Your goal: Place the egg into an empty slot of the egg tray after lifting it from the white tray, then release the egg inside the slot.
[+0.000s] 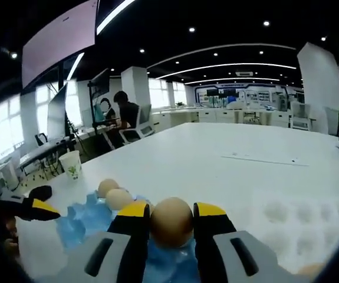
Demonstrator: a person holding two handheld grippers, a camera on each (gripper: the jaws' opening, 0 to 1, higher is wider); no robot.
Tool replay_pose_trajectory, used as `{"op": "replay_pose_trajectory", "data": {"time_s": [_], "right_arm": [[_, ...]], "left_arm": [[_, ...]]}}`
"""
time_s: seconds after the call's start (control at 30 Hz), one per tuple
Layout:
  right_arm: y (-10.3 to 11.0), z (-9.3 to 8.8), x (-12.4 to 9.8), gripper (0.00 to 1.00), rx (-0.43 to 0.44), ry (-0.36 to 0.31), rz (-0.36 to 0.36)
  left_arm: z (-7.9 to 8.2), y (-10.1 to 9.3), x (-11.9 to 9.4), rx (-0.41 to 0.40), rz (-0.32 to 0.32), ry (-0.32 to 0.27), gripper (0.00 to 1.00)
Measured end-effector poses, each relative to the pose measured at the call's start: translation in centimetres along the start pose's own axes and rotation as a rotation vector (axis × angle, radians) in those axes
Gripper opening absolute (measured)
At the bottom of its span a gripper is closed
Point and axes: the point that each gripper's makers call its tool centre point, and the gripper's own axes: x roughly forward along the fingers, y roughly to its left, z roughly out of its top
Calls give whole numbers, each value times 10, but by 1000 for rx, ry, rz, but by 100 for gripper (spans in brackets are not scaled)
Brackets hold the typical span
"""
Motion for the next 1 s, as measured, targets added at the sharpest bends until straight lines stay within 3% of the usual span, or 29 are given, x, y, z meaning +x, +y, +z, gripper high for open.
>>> {"op": "replay_pose_trajectory", "data": {"time_s": [0.3,0.7,1.0], "right_arm": [[-6,-12,3,30,2,54,-1],[-8,-13,4,30,-12,49,1],[-13,-13,-4,43,-45,32,-24]], "left_arm": [[-1,4,3,-2,-2,1,100],[-1,7,3,-11,4,2,100],[-1,4,4,-9,-5,0,100]]}}
